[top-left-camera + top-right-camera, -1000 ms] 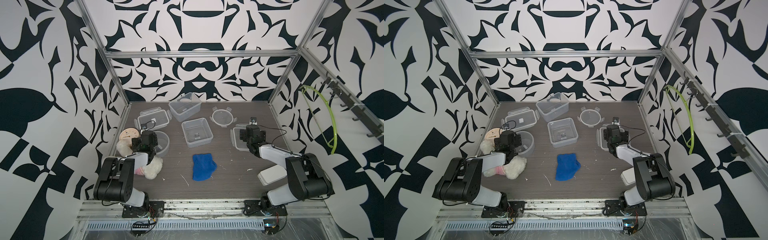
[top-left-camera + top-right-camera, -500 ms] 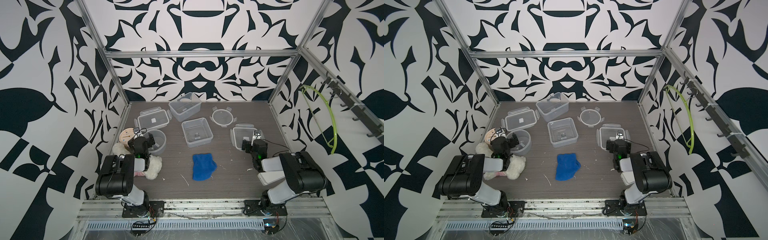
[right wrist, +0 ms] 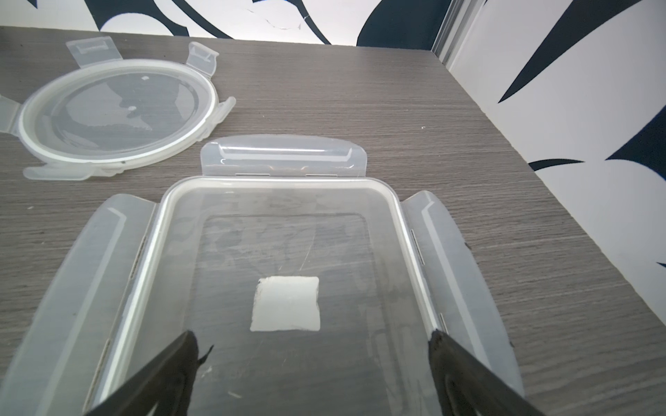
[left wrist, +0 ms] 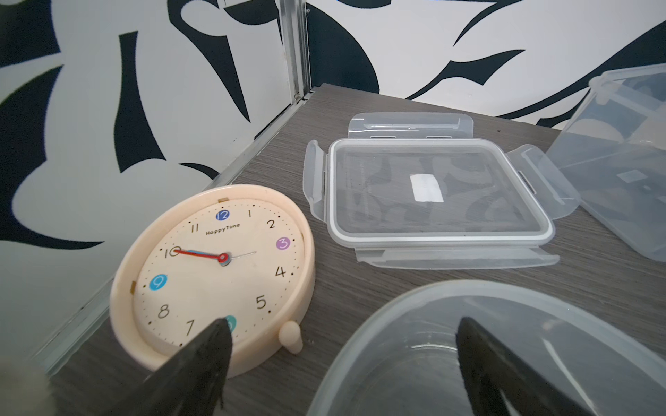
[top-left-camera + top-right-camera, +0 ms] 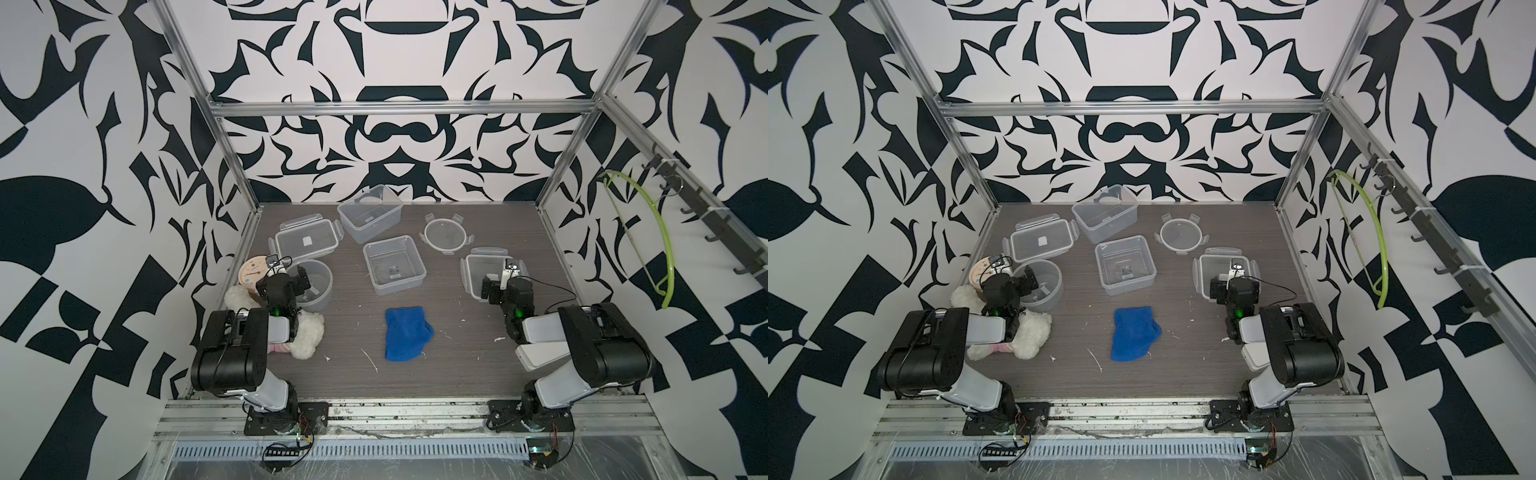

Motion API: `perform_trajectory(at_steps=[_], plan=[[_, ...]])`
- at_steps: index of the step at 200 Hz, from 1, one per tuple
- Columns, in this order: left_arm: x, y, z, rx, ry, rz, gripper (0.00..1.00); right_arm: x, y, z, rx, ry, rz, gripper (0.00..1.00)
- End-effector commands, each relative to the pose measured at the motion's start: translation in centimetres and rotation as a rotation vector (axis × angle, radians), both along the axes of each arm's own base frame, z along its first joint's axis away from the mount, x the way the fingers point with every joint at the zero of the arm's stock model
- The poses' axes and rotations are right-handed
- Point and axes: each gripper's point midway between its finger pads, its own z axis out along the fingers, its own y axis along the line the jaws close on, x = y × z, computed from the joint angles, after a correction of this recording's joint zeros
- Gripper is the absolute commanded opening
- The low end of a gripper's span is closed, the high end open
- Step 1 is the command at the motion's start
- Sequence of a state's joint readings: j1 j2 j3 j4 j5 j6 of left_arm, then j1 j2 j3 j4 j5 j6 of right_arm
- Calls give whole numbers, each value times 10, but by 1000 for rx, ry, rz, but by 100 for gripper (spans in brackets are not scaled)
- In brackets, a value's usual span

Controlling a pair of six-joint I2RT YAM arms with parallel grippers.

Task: Wipe the insides of the lunch boxes
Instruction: Reset both arms

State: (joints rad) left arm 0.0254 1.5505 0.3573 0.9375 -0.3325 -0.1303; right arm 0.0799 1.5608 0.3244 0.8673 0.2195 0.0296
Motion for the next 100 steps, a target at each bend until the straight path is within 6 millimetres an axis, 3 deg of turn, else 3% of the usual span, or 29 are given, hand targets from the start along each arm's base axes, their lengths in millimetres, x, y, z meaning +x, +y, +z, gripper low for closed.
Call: perform_trajectory(at_steps=[1,22,41,57,64,73,90,100], plan=[[1,-1,-1,-4,6,-14,100,12,3,24,4,-85,11,100],[-7,-5,13,31,-45,-1,100,-4,20,47,-7,-168,93,100],[-33,-16,32,83,-142,12,100,-11,11,49,-17,-181,42,100],[-25,-1,26,53,-144,60,100,9,1,30,-44,-156,-32,97],[-14,-7,15,39,-98,6,100,10,1,34,-111,-131,-65,100],[0,-20,6,71,-42,-77,100,3,8,38,-73,-135,-27,100],[-19,-16,11,62,-99,-28,100,-17,16,53,-75,-226,21,100],[-22,-15,12,56,-119,-29,100,-17,4,50,-53,-231,-56,100]])
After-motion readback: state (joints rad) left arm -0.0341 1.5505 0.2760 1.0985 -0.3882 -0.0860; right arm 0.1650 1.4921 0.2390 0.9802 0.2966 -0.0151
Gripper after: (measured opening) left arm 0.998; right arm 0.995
